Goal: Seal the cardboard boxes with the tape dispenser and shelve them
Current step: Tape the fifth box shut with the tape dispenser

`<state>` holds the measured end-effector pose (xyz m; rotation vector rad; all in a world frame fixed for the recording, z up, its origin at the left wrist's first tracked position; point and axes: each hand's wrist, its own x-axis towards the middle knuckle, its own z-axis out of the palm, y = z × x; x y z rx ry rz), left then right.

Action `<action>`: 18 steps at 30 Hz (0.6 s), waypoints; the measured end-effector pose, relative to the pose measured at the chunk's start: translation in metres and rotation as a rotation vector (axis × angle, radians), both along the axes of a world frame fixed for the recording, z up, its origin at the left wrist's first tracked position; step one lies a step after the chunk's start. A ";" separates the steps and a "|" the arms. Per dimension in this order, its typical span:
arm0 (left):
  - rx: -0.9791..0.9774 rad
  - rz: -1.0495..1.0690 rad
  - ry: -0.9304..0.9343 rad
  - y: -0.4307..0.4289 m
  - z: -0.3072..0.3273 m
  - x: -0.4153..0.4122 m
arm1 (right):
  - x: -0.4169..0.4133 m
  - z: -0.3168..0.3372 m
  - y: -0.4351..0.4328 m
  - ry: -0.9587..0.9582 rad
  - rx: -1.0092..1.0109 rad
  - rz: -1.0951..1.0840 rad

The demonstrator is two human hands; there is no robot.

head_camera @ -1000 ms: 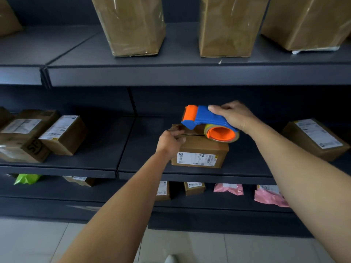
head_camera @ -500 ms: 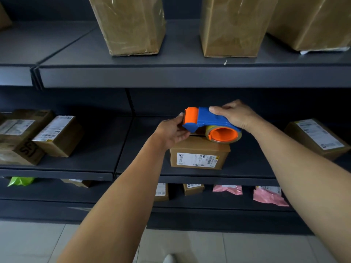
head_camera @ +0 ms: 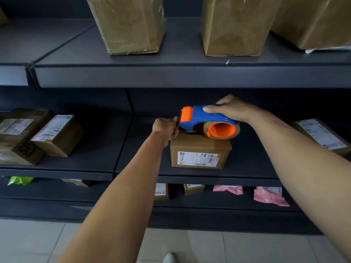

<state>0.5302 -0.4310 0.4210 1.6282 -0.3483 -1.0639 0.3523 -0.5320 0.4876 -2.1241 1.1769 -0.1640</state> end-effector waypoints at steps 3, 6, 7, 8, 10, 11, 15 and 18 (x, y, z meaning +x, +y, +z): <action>0.052 0.084 0.017 0.007 -0.010 0.009 | -0.008 0.003 -0.007 0.050 -0.016 -0.013; 0.064 0.113 0.029 0.014 -0.019 0.015 | -0.011 -0.004 -0.012 0.087 -0.007 -0.023; 0.066 0.117 0.022 0.014 -0.019 0.016 | -0.010 -0.005 -0.013 0.092 -0.006 -0.019; 0.069 0.116 0.008 0.013 -0.018 0.018 | -0.007 -0.005 -0.012 0.093 -0.010 -0.020; 0.062 0.114 -0.012 0.012 -0.015 0.021 | -0.003 -0.004 -0.012 0.097 -0.019 -0.024; 0.059 0.115 -0.010 0.012 -0.016 0.023 | -0.001 -0.003 -0.013 0.102 -0.023 -0.024; 0.069 0.090 0.003 0.012 -0.021 0.025 | 0.001 -0.003 -0.013 0.119 -0.030 -0.020; 0.083 0.070 -0.002 0.013 -0.028 0.024 | 0.004 -0.005 -0.014 0.125 -0.033 -0.023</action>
